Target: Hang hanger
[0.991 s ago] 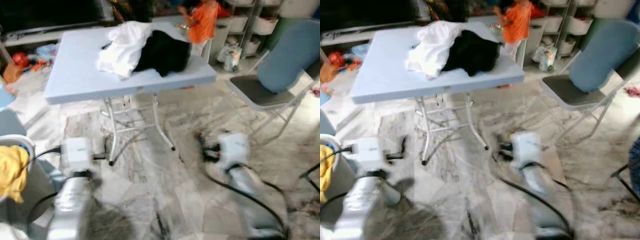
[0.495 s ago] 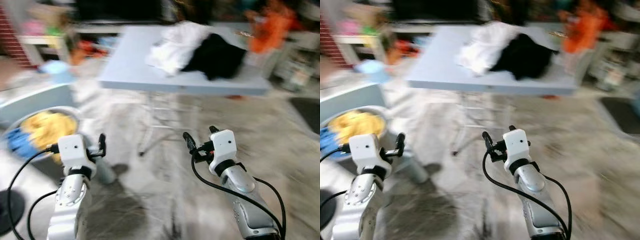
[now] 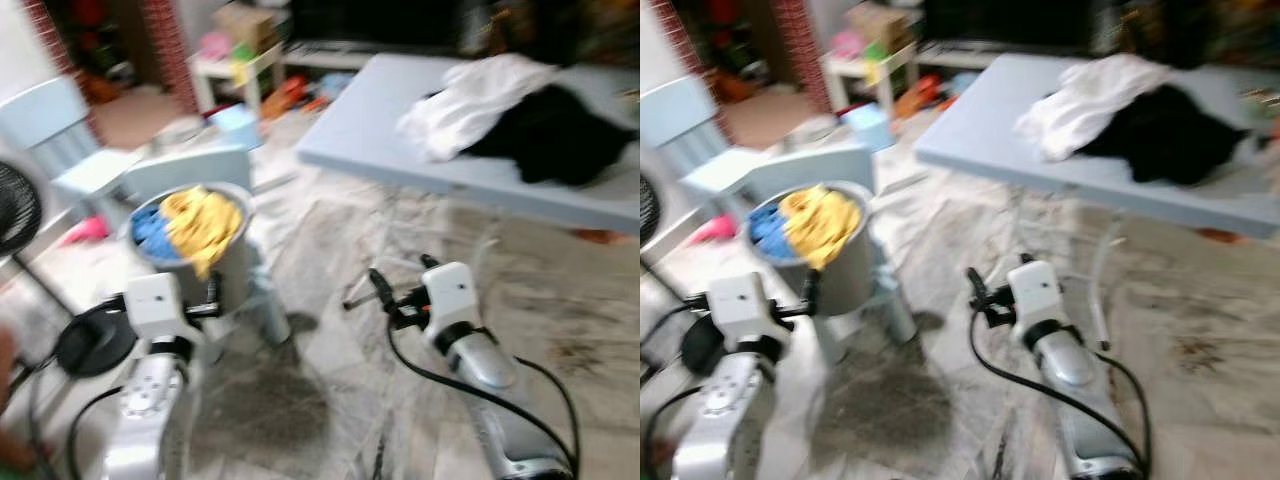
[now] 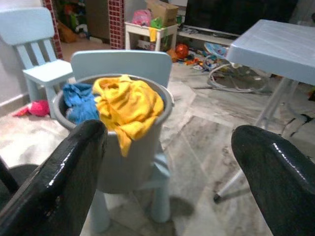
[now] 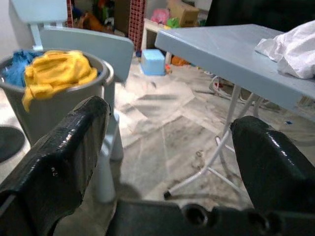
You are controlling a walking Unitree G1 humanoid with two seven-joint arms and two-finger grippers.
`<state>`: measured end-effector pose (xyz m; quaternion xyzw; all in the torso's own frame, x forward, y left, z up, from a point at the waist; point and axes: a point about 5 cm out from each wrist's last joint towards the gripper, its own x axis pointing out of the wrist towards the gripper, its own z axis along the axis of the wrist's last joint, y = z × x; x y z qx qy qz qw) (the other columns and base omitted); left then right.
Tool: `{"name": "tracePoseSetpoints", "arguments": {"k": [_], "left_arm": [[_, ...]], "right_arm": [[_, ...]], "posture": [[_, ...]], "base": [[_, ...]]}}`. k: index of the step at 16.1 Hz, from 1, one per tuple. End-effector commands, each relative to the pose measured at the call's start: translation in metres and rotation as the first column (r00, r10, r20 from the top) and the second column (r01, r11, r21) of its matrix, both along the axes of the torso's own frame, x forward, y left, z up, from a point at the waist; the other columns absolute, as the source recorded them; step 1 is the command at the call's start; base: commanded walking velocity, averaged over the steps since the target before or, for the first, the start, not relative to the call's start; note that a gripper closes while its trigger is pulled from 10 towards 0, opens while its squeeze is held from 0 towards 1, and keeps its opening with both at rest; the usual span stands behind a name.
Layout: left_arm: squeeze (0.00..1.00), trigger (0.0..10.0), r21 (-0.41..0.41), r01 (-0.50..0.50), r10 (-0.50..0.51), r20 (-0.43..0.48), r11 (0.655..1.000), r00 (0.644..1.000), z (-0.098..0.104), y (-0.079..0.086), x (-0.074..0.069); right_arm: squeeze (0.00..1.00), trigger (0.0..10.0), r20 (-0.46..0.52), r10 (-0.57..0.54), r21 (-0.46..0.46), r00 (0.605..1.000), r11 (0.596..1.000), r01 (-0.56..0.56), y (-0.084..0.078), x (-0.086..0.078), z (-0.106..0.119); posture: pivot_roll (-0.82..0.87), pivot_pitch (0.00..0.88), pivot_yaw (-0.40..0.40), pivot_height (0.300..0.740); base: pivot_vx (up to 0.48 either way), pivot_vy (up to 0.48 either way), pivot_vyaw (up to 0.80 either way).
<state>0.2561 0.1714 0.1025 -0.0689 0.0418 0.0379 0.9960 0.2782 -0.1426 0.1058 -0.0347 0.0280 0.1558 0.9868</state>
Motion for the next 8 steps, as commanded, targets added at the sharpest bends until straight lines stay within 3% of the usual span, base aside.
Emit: {"name": "tracePoseSetpoints", "arguments": {"k": [1, 8], "left_arm": [[0.0, 10.0, 0.007, 0.0, 0.0, 0.026, 1.0, 1.0, 0.0062, 0.0042, 0.0005], [0.0, 10.0, -0.012, 0.018, -0.017, 0.034, 1.0, 0.999, 0.0077, 0.0016, 0.0009]], "right_arm": [[0.0, 10.0, 0.024, 0.005, 0.022, 1.0, 1.0, -0.006, 0.0043, 0.0035, 0.0065], [0.0, 10.0, 0.031, 0.028, 0.003, 0.999, 1.0, -0.028, 0.0056, 0.0025, 0.0069]], "posture": [[-0.06, 0.0, -0.013, 0.74], [-0.06, 0.0, -0.014, 0.74]], "base": [[0.0, 0.0, 0.0], [0.34, 0.0, 0.0]]}}
